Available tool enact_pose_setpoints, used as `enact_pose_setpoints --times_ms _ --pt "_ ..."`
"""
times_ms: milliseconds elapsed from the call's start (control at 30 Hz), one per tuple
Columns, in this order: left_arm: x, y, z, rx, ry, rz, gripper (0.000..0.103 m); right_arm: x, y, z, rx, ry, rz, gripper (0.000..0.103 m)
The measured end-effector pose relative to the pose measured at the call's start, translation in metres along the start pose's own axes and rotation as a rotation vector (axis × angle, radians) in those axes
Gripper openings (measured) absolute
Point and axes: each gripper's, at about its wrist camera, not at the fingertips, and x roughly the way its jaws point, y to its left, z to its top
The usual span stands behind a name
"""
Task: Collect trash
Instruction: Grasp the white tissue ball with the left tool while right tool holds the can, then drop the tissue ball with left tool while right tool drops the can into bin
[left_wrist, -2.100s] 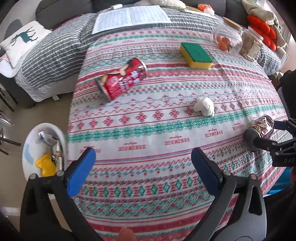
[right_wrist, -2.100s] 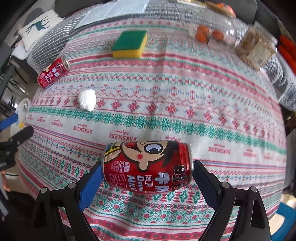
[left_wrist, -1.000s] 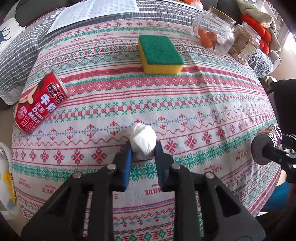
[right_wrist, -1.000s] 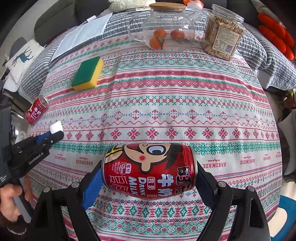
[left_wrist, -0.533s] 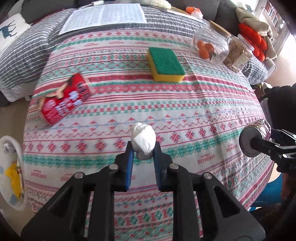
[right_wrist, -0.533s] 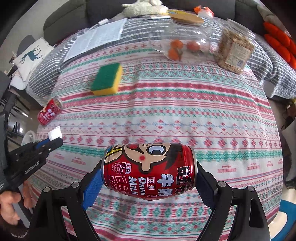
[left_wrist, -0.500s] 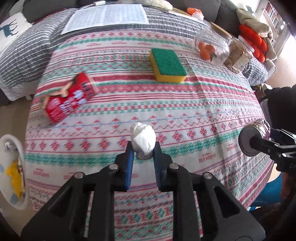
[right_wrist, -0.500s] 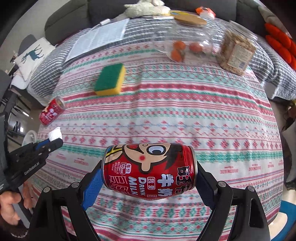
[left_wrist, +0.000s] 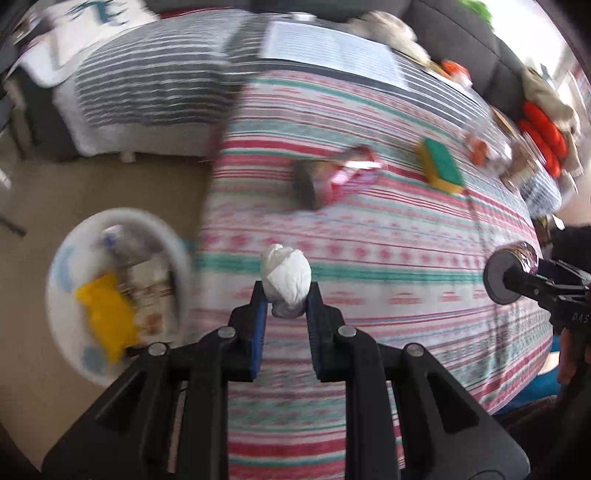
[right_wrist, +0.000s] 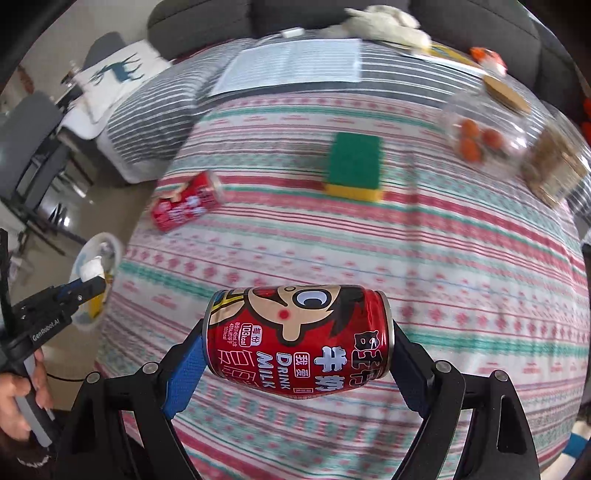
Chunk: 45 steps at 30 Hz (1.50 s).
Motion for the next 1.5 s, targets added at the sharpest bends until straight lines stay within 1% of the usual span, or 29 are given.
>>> enact_pose_setpoints --times_ms 100,200,300,467,533,567,600,700,767,800,933,1000,1100,1233,1367,1500 --pt "-0.01 0.044 -0.004 -0.071 -0.008 0.036 0.022 0.01 0.03 0.007 -0.03 0.008 0.021 0.09" --pt "-0.016 0.08 -0.01 -0.13 -0.013 0.067 0.023 0.016 0.059 0.013 -0.058 0.012 0.042 0.09" --pt "-0.016 0.106 -0.013 -0.174 -0.01 0.092 0.023 0.023 0.089 0.018 -0.087 0.01 0.068 0.09" --pt "-0.008 0.131 -0.013 -0.203 -0.001 0.123 0.024 0.037 0.134 0.026 -0.132 0.01 0.107 0.09" --pt "-0.003 0.14 -0.01 -0.203 0.007 0.114 0.034 0.042 0.15 0.028 -0.143 0.011 0.12 0.09" --pt "0.0 0.143 -0.008 -0.207 0.022 0.099 0.048 0.044 0.158 0.028 -0.149 0.01 0.129 0.09" --pt "0.003 0.147 -0.008 -0.22 0.033 0.1 0.061 0.047 0.167 0.029 -0.157 0.011 0.138 0.09" --pt "-0.001 0.16 -0.01 -0.268 0.026 0.119 0.073 0.054 0.185 0.029 -0.175 0.013 0.149 0.09" --pt "-0.007 0.169 -0.013 -0.292 0.021 0.134 0.079 0.057 0.194 0.029 -0.183 0.016 0.157 0.09" --pt "-0.01 0.173 -0.016 -0.296 0.019 0.152 0.083 0.061 0.199 0.029 -0.189 0.019 0.159 0.09" --pt "-0.02 0.184 -0.027 -0.307 0.024 0.24 0.089 0.071 0.218 0.028 -0.208 0.032 0.166 0.09" --pt "-0.025 0.192 -0.034 -0.317 0.025 0.268 0.098 0.078 0.228 0.028 -0.22 0.043 0.171 0.09" --pt "-0.03 0.205 -0.045 -0.33 0.026 0.293 0.099 0.088 0.248 0.025 -0.246 0.046 0.187 0.09" --pt "-0.033 0.217 -0.053 -0.339 0.027 0.306 0.1 0.1 0.267 0.022 -0.267 0.05 0.197 0.09" --pt "-0.034 0.222 -0.058 -0.342 0.036 0.31 0.1 0.109 0.279 0.02 -0.28 0.05 0.206 0.09" --pt "-0.036 0.221 -0.06 -0.331 0.036 0.314 0.1 0.11 0.287 0.021 -0.284 0.016 0.24 0.092"
